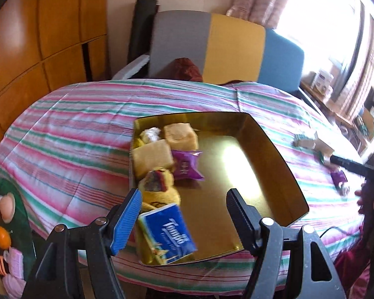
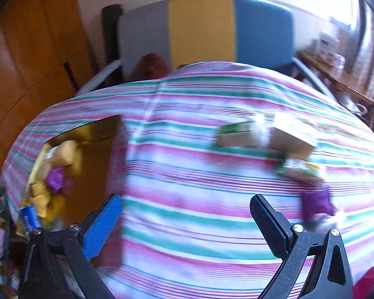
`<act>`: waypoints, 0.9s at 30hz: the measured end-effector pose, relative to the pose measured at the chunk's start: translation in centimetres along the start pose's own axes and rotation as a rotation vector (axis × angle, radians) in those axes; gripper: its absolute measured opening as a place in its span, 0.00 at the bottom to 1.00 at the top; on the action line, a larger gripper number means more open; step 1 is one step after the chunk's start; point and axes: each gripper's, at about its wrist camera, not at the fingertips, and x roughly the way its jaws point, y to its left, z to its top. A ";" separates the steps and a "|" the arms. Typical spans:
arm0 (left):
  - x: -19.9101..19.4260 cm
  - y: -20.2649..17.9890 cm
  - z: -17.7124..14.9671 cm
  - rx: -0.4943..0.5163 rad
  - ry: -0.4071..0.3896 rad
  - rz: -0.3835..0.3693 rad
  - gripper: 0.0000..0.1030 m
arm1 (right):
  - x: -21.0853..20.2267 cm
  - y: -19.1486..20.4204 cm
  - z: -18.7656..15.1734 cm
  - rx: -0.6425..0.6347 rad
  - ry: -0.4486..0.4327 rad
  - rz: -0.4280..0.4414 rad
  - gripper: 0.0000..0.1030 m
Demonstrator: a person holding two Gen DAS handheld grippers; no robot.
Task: Organize objects
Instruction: 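Move both tools back toward the remaining pile of items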
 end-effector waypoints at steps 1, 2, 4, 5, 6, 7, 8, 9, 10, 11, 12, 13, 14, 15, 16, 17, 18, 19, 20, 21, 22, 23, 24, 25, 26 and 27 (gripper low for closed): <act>0.1 -0.7 0.1 0.020 0.001 0.005 0.69 | 0.0 -1.3 0.1 0.015 -0.001 -0.019 1.00; 0.1 -1.1 0.2 0.032 0.002 0.002 0.69 | 0.0 -2.7 0.1 0.033 -0.003 -0.038 1.00; 0.3 -2.2 0.4 0.057 0.005 -0.007 0.69 | 0.0 -5.4 0.2 0.066 -0.009 -0.075 1.00; 0.4 -2.8 0.6 0.073 0.005 -0.007 0.69 | 0.0 -6.8 0.3 0.085 -0.015 -0.098 1.00; 0.4 -3.4 0.8 0.087 0.005 -0.009 0.69 | 0.0 -8.1 0.3 0.106 -0.021 -0.119 1.00; 0.5 -4.0 0.9 0.103 0.006 -0.013 0.69 | 0.1 -9.7 0.3 0.136 -0.026 -0.146 1.00; 0.6 -4.6 1.1 0.116 0.007 -0.017 0.69 | 0.2 -10.9 0.3 0.167 -0.031 -0.169 1.00; 0.7 -5.2 1.3 0.129 0.008 -0.020 0.69 | 0.2 -12.4 0.2 0.209 -0.036 -0.194 1.00; 0.8 -5.8 1.4 0.143 0.009 -0.023 0.69 | 0.2 -13.7 0.1 0.255 -0.042 -0.210 1.00; 0.9 -6.6 1.6 0.160 0.010 -0.027 0.69 | 0.3 -14.9 -0.1 0.305 -0.048 -0.214 1.00; 1.1 -7.2 1.8 0.173 0.012 -0.032 0.69 | 0.3 -16.1 -0.4 0.360 -0.048 -0.211 1.00; 1.3 -7.9 1.9 0.186 0.014 -0.038 0.69 | 0.3 -17.2 -0.6 0.416 -0.043 -0.201 1.00; 1.5 -8.7 2.1 0.199 0.018 -0.048 0.69 | 0.1 -18.1 -0.8 0.466 -0.045 -0.189 1.00; 1.7 -9.3 2.2 0.211 0.021 -0.055 0.69 | -0.1 -18.7 -1.0 0.503 -0.053 -0.179 1.00; 1.9 -10.1 2.3 0.226 0.023 -0.060 0.69 | -0.4 -19.2 -1.1 0.533 -0.061 -0.173 1.00; 2.1 -11.0 2.4 0.243 0.026 -0.066 0.69 | -0.6 -19.7 -1.3 0.558 -0.066 -0.167 1.00; 2.3 -11.7 2.4 0.257 0.031 -0.074 0.69 | -0.7 -19.9 -1.4 0.576 -0.068 -0.158 1.00; 2.6 -12.4 2.5 0.269 0.038 -0.085 0.69 | -0.6 -20.2 -1.5 0.596 -0.066 -0.146 1.00; 2.8 -13.2 2.7 0.282 0.045 -0.096 0.69 | -0.6 -20.3 -1.6 0.610 -0.066 -0.139 1.00; 3.1 -13.9 2.8 0.294 0.050 -0.104 0.69 | -0.6 -20.4 -1.7 0.622 -0.068 -0.135 1.00; 3.3 -14.6 3.0 0.305 0.055 -0.113 0.69 | -0.7 -20.5 -1.8 0.633 -0.071 -0.135 1.00; 3.5 -15.4 3.2 0.314 0.064 -0.128 0.68 | -0.9 -20.7 -1.9 0.643 -0.076 -0.138 1.00; 3.8 -16.1 3.4 0.319 0.071 -0.144 0.68 | -1.0 -20.9 -2.1 0.653 -0.080 -0.141 1.00; 4.0 -16.7 3.7 0.323 0.077 -0.154 0.68 | -1.1 -21.0 -2.2 0.665 -0.083 -0.143 1.00; 4.3 -17.4 4.0 0.330 0.081 -0.165 0.68 | -1.2 -21.3 -2.3 0.679 -0.088 -0.143 1.00; 4.5 -18.1 4.3 0.337 0.084 -0.171 0.68 | -1.3 -21.6 -2.4 0.693 -0.092 -0.139 1.00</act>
